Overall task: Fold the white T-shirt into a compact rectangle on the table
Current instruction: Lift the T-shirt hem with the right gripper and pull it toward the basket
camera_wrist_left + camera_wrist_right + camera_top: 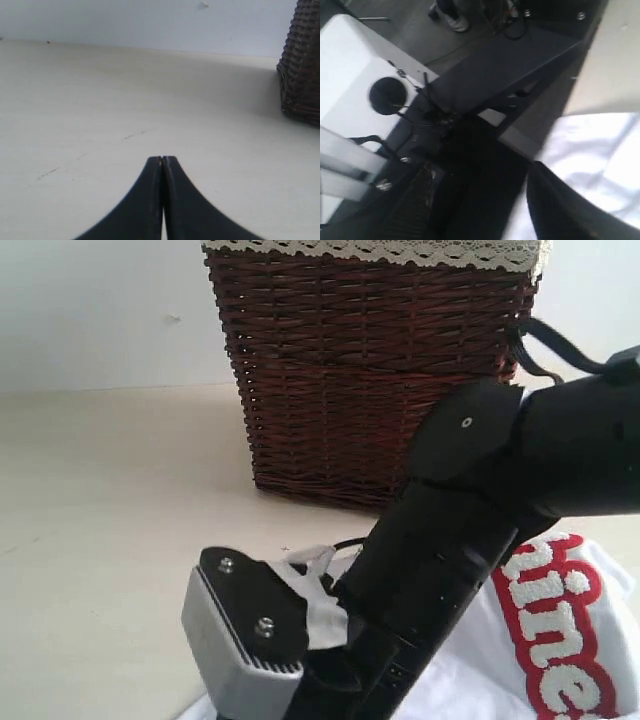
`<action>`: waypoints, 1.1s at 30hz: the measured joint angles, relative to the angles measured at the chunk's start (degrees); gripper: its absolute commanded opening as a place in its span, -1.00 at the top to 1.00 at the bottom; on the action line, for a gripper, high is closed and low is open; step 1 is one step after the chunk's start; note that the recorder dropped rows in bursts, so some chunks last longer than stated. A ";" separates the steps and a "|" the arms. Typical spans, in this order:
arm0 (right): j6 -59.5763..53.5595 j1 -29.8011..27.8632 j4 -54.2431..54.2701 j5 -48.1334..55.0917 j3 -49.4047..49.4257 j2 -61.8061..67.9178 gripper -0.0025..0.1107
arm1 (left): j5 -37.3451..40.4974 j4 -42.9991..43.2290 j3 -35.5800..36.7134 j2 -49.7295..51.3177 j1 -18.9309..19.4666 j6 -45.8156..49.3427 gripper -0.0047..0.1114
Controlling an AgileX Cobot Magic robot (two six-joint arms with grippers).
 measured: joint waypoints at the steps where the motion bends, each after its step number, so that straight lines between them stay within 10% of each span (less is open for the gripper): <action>1: 0.00 0.00 -0.36 -4.43 0.00 -0.97 -0.11 | 0.00 0.00 0.00 0.00 0.00 0.00 0.92; 6: 0.52 -0.10 -6.44 -32.20 0.08 -2.52 -0.10 | 0.00 0.00 0.00 0.00 0.00 0.00 0.92; 13: 5.32 -0.32 -17.90 -45.60 0.08 8.35 -0.10 | 0.00 0.00 0.00 0.00 0.00 0.00 0.92; 19: 12.92 -0.32 -18.10 -41.58 -2.95 14.80 -0.02 | 0.00 0.00 0.00 0.00 0.00 0.00 0.92; 26: 14.34 -0.32 -18.10 -38.71 -3.95 15.80 0.93 | 0.00 0.00 0.00 0.00 0.00 0.00 0.92; 33: 14.48 -0.32 -17.89 -39.35 -3.95 15.80 0.96 | 0.00 0.00 0.00 0.00 0.00 0.00 0.92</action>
